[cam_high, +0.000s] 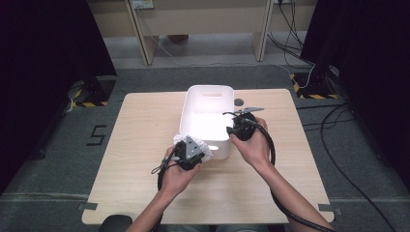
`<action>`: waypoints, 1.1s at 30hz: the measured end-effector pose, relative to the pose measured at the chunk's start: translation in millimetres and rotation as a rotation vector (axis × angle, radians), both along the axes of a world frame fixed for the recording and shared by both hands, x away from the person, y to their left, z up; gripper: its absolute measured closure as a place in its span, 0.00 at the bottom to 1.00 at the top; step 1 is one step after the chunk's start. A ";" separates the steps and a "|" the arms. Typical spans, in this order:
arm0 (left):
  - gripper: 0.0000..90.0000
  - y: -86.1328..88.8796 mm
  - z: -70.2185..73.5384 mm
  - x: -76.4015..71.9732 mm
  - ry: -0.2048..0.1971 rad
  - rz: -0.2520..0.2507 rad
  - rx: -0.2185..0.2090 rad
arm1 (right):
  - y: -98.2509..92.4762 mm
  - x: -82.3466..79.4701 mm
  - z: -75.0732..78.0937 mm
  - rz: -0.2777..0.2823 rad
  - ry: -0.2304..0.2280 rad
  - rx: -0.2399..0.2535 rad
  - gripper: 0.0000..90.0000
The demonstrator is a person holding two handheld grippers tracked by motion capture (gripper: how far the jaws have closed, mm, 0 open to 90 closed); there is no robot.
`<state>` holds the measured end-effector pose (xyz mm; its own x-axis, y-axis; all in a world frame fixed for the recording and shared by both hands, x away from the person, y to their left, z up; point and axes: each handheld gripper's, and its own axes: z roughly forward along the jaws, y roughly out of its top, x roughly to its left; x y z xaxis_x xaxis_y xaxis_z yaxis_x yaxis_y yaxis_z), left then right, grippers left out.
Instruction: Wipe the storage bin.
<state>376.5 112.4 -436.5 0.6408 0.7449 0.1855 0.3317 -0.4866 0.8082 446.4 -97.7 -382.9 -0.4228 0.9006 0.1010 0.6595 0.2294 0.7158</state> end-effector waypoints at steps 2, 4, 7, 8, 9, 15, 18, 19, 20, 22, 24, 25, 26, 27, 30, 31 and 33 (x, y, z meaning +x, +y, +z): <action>0.82 0.1 -1.4 1.5 -0.008 -0.006 0.008 | -0.2 0.0 0.0 0.002 -0.001 -0.001 0.77; 0.82 -0.1 -2.5 2.6 -0.001 -0.008 0.012 | -0.2 0.1 0.0 0.001 0.000 0.001 0.77; 0.82 -1.3 -4.9 3.2 0.016 -0.001 0.003 | -0.2 0.2 0.0 0.001 0.000 0.003 0.77; 0.82 -1.7 -6.1 3.6 0.019 -0.002 0.002 | -0.2 0.3 0.0 0.002 0.000 0.002 0.77; 0.82 -2.2 -7.7 4.0 0.024 -0.002 0.005 | -0.2 0.3 0.0 0.002 -0.001 0.002 0.77; 0.82 -4.2 -14.8 5.6 0.040 -0.007 0.018 | 0.0 0.4 0.1 -0.001 0.001 0.007 0.77; 0.82 -4.0 -15.5 6.4 0.048 -0.007 0.015 | 0.1 0.5 0.2 -0.002 0.000 0.005 0.77; 0.82 -4.6 -16.6 6.5 0.048 -0.008 0.013 | 0.1 0.5 0.1 -0.001 -0.001 0.006 0.77; 0.82 -5.2 -18.0 6.5 0.051 -0.010 0.022 | 0.1 0.4 0.1 -0.001 -0.001 0.006 0.77; 0.82 -7.6 -23.7 6.8 0.058 -0.012 0.030 | 0.1 0.4 0.2 -0.001 -0.002 0.005 0.77; 0.82 -8.7 -30.2 8.7 0.076 -0.014 0.042 | 0.1 0.3 0.2 0.000 -0.002 0.005 0.77; 0.82 -9.2 -32.9 9.2 0.075 -0.013 0.042 | 0.0 0.3 0.3 0.001 -0.002 0.006 0.77; 0.82 -9.8 -34.4 9.4 0.077 -0.011 0.042 | -0.2 0.4 0.3 0.002 -0.002 0.006 0.77; 0.82 -9.9 -35.0 9.6 0.077 -0.012 0.047 | -0.3 0.4 0.4 0.002 -0.002 0.007 0.77; 0.82 -9.6 -36.5 10.6 0.080 -0.014 0.052 | -0.2 0.5 0.4 0.002 -0.002 0.008 0.77; 0.82 -10.0 -37.7 10.7 0.082 -0.011 0.045 | -0.1 0.5 0.4 0.003 -0.004 0.008 0.77; 0.82 -10.3 -39.7 10.9 0.086 -0.012 0.057 | 0.1 0.1 0.6 0.001 -0.003 0.008 0.77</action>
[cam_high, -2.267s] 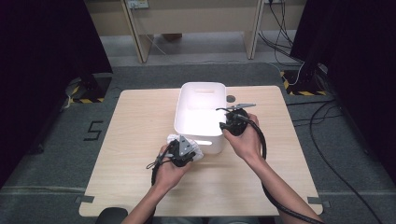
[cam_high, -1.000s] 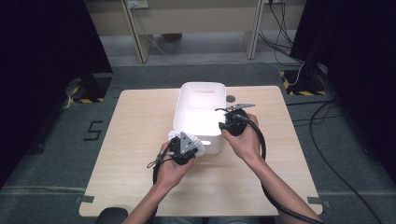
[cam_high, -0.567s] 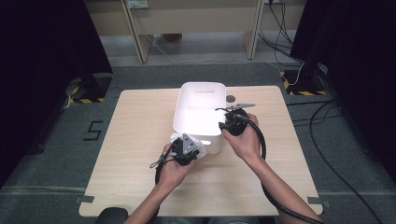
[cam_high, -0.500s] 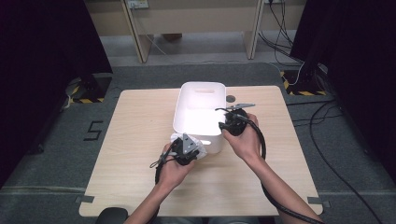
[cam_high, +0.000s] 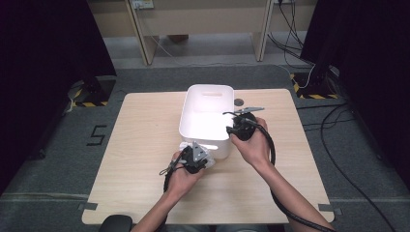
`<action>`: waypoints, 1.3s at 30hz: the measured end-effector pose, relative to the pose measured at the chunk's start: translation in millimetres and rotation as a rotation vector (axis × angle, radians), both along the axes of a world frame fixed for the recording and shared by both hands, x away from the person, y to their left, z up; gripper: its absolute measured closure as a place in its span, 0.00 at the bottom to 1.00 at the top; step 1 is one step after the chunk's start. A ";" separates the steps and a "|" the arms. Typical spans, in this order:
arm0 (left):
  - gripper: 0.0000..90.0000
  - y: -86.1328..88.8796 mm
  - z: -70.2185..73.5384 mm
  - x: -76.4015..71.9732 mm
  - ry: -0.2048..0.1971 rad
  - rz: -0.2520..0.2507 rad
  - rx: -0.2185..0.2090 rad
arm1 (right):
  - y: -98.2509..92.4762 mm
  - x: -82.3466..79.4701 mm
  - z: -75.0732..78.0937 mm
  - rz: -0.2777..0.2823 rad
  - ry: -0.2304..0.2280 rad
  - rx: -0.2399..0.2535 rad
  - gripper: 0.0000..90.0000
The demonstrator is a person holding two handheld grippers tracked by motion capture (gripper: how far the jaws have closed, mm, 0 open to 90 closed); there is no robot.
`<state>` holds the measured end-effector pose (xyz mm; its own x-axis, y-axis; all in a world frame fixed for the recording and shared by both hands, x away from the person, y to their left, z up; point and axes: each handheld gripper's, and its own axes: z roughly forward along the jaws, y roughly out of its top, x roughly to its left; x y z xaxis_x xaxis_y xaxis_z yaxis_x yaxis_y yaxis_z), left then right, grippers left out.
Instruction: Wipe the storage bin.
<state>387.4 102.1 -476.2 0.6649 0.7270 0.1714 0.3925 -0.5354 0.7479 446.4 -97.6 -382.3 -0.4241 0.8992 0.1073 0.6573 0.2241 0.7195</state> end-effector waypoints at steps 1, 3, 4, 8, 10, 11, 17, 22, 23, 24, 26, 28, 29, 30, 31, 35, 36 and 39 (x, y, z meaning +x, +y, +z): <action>0.82 -0.4 -1.5 0.2 0.003 0.001 -0.004 | -0.1 -0.1 0.0 0.000 0.000 0.000 0.77; 0.82 -0.6 -4.1 0.9 0.004 -0.001 0.000 | -0.2 0.1 0.0 0.001 -0.001 0.001 0.77; 0.82 -0.7 -5.2 1.1 0.009 -0.001 0.001 | -0.3 0.2 -0.1 0.002 -0.001 0.001 0.77; 0.82 -1.5 -12.2 3.2 0.023 -0.005 0.015 | -0.3 0.4 -0.2 0.002 -0.002 0.003 0.77; 0.82 -2.4 -15.7 4.1 0.028 -0.010 0.019 | -0.2 0.3 -0.2 0.000 0.001 0.009 0.77; 0.82 -2.5 -16.8 4.4 0.034 -0.010 0.018 | -0.2 0.4 -0.2 0.001 0.001 0.008 0.77; 0.82 -3.1 -18.9 6.7 0.034 -0.005 0.012 | -0.1 0.6 -0.4 -0.001 0.000 0.010 0.77; 0.82 -3.5 -17.4 6.0 0.022 -0.010 0.013 | -0.1 0.6 -0.3 -0.001 0.001 0.011 0.77; 0.82 -3.5 -17.4 6.0 0.022 -0.010 0.013 | -0.1 0.6 -0.3 -0.001 0.000 0.011 0.77; 0.82 -3.6 -16.0 5.6 0.019 -0.015 0.015 | -0.1 0.5 -0.3 -0.001 -0.001 0.010 0.77; 0.82 -4.2 -13.8 4.7 0.009 -0.015 0.012 | -0.1 0.6 -0.4 -0.001 -0.001 0.011 0.77; 0.82 -5.3 -10.3 3.7 0.000 -0.015 -0.002 | 0.0 0.6 -0.3 -0.001 0.000 0.012 0.77; 0.82 -5.4 -8.0 3.2 -0.005 -0.020 -0.002 | -0.1 0.6 -0.3 -0.001 0.000 0.010 0.77; 0.82 -5.8 -5.8 2.7 -0.005 -0.022 -0.006 | -0.1 0.6 -0.3 -0.001 -0.001 0.011 0.77; 0.82 -6.0 -3.2 2.3 -0.011 -0.023 -0.010 | -0.1 0.6 -0.3 -0.001 -0.001 0.011 0.77; 0.82 -6.9 2.5 1.1 -0.022 -0.025 -0.020 | -0.1 0.6 -0.4 0.000 -0.004 0.010 0.77; 0.82 -7.4 3.7 0.5 -0.033 -0.024 -0.021 | -0.1 0.5 -0.4 0.001 -0.004 0.009 0.77; 0.82 -7.3 8.2 -0.5 -0.038 -0.032 -0.016 | 0.0 0.5 -0.3 -0.001 -0.002 0.011 0.77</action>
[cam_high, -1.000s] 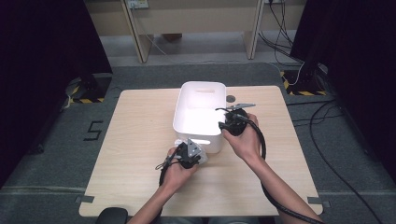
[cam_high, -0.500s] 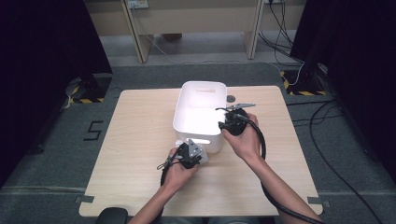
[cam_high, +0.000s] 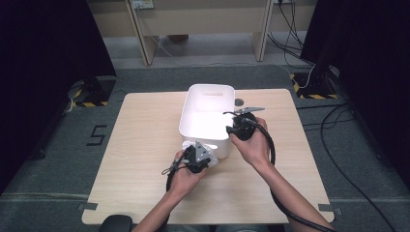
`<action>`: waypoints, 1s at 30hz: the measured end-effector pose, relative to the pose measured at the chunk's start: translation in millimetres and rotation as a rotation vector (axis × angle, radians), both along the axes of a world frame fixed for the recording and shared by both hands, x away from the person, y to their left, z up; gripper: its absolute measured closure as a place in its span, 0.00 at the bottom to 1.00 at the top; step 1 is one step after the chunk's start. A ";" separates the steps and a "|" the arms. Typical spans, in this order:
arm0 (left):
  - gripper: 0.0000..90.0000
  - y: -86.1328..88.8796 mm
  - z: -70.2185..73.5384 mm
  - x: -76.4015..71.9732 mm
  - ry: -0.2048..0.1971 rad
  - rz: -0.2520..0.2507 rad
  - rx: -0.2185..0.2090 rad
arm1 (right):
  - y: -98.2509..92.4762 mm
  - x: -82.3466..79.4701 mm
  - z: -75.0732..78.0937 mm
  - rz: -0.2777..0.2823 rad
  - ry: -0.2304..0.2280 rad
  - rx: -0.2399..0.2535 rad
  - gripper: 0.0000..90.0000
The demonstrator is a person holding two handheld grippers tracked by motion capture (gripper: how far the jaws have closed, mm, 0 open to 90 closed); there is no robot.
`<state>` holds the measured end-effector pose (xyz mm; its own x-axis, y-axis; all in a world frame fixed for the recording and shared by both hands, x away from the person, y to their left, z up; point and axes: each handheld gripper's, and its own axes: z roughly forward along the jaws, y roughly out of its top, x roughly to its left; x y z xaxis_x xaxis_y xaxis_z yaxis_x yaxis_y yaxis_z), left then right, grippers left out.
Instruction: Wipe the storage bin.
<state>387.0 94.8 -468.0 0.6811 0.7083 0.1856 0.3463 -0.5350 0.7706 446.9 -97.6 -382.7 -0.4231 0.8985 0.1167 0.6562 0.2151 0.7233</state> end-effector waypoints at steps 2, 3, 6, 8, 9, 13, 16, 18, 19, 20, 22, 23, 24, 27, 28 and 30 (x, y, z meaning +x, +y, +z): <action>0.82 -0.7 2.9 -0.6 -0.007 0.002 -0.012 | 0.0 0.0 0.1 -0.001 0.001 -0.001 0.77; 0.82 -0.8 4.4 -0.9 -0.010 0.003 -0.013 | -0.1 0.0 0.0 0.000 0.000 -0.001 0.77; 0.82 -1.2 7.7 -1.7 -0.014 -0.003 -0.012 | -0.1 0.1 0.0 0.000 0.001 -0.001 0.77; 0.82 -1.5 8.6 -2.1 -0.019 -0.003 -0.012 | -0.2 0.0 0.0 0.000 0.001 0.000 0.77; 0.82 -1.5 9.1 -2.3 -0.019 -0.002 -0.016 | -0.1 -0.2 0.1 -0.002 0.002 0.001 0.77; 0.82 -1.7 13.0 -3.0 -0.024 0.000 -0.033 | -0.1 0.1 0.0 0.000 -0.001 -0.001 0.77; 0.82 -1.8 17.2 -3.7 -0.030 0.000 -0.038 | -0.2 0.1 0.0 0.000 -0.001 -0.001 0.77; 0.82 -2.0 19.5 -4.0 -0.033 -0.001 -0.037 | -0.1 0.0 0.0 -0.001 0.000 0.000 0.77; 0.82 -2.3 20.2 -4.1 -0.035 -0.002 -0.043 | -0.1 0.0 0.0 -0.001 -0.001 -0.001 0.77; 0.82 -2.2 21.1 -4.1 -0.037 -0.005 -0.039 | -0.1 0.0 0.0 -0.001 -0.001 -0.001 0.77; 0.82 -2.4 22.9 -4.5 -0.041 -0.006 -0.041 | -0.1 -0.1 0.0 -0.002 0.000 0.000 0.77; 0.82 -2.7 23.9 -4.7 -0.042 -0.005 -0.050 | -0.1 0.0 0.0 -0.001 0.000 0.001 0.77; 0.82 -2.7 25.1 -4.8 -0.046 -0.005 -0.051 | -0.1 0.0 0.0 -0.001 -0.001 -0.001 0.77; 0.82 -2.3 29.0 -4.9 -0.046 -0.007 -0.049 | -0.1 -0.1 0.1 -0.002 0.000 0.000 0.77; 0.82 -2.5 29.6 -5.0 -0.047 -0.006 -0.049 | -0.2 -0.1 0.0 -0.002 0.000 -0.001 0.77; 0.82 -2.6 30.4 -4.9 -0.046 -0.007 -0.052 | -0.2 0.0 0.1 -0.001 -0.001 -0.002 0.77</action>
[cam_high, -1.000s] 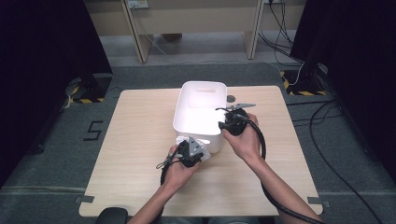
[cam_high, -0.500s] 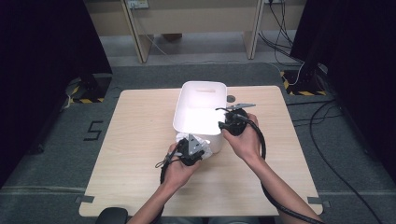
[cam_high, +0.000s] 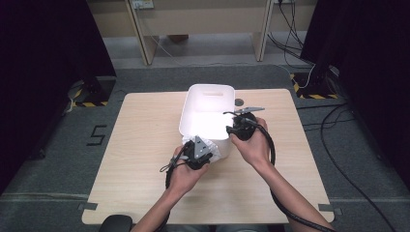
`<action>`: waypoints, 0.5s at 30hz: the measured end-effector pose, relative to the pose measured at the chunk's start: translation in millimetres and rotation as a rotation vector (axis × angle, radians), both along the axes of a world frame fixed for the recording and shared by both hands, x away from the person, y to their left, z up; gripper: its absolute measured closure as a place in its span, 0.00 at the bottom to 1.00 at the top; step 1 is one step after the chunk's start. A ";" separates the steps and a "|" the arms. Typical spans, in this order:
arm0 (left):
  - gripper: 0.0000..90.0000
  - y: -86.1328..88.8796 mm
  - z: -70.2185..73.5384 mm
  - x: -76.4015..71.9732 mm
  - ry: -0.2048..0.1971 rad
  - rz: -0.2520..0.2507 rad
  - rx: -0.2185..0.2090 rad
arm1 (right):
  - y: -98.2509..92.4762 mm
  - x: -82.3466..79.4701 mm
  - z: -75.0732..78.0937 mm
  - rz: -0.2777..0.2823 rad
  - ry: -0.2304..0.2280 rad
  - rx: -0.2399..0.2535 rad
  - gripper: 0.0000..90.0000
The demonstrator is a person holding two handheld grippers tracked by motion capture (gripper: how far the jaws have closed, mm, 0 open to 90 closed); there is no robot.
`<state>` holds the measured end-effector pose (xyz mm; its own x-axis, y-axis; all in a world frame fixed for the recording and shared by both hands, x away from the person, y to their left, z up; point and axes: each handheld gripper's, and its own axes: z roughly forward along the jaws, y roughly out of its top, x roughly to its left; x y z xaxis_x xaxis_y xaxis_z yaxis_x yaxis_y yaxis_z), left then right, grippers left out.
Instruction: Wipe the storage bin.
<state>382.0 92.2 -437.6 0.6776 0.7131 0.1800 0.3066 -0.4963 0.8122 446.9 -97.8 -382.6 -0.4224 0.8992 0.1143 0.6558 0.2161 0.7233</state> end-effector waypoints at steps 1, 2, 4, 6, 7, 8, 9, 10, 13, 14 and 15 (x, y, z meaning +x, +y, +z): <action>0.82 -0.1 0.2 0.1 0.002 -0.001 -0.001 | 0.0 0.1 0.0 0.000 0.001 0.001 0.77; 0.82 0.0 0.3 0.2 0.002 -0.001 -0.003 | -0.1 0.1 0.1 -0.001 0.002 0.001 0.77; 0.82 -0.4 0.8 -0.2 0.000 -0.001 -0.012 | -0.1 0.1 0.1 -0.001 0.002 0.001 0.77; 0.82 -0.5 3.1 -0.8 -0.006 -0.006 -0.008 | 0.0 0.0 0.1 -0.001 0.002 0.002 0.77; 0.82 -0.7 5.0 -1.3 -0.007 -0.010 -0.004 | 0.1 0.0 0.1 -0.001 0.003 0.002 0.77; 0.82 -1.6 6.7 -1.5 -0.014 -0.010 -0.006 | 0.1 0.0 0.2 -0.002 0.003 0.002 0.77; 0.82 -1.7 7.6 -1.3 -0.013 -0.012 -0.005 | 0.2 -0.1 0.2 -0.002 0.003 0.002 0.77; 0.82 -2.1 7.9 -0.7 -0.010 -0.011 -0.007 | 0.1 0.0 0.1 0.000 0.001 0.001 0.77; 0.82 -2.2 7.5 0.3 -0.005 -0.010 -0.014 | -0.3 0.1 0.1 -0.001 0.001 0.002 0.77; 0.82 -2.1 7.4 0.2 -0.002 -0.008 -0.016 | -0.2 0.0 0.1 -0.002 0.002 0.003 0.77; 0.82 -2.2 7.1 0.1 -0.002 -0.006 -0.018 | -0.3 0.1 0.1 0.000 0.000 0.001 0.77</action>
<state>382.2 90.0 -430.6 0.6815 0.7122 0.1685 0.3023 -0.4837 0.8214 447.0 -98.0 -382.5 -0.4221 0.8992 0.1150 0.6557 0.2153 0.7237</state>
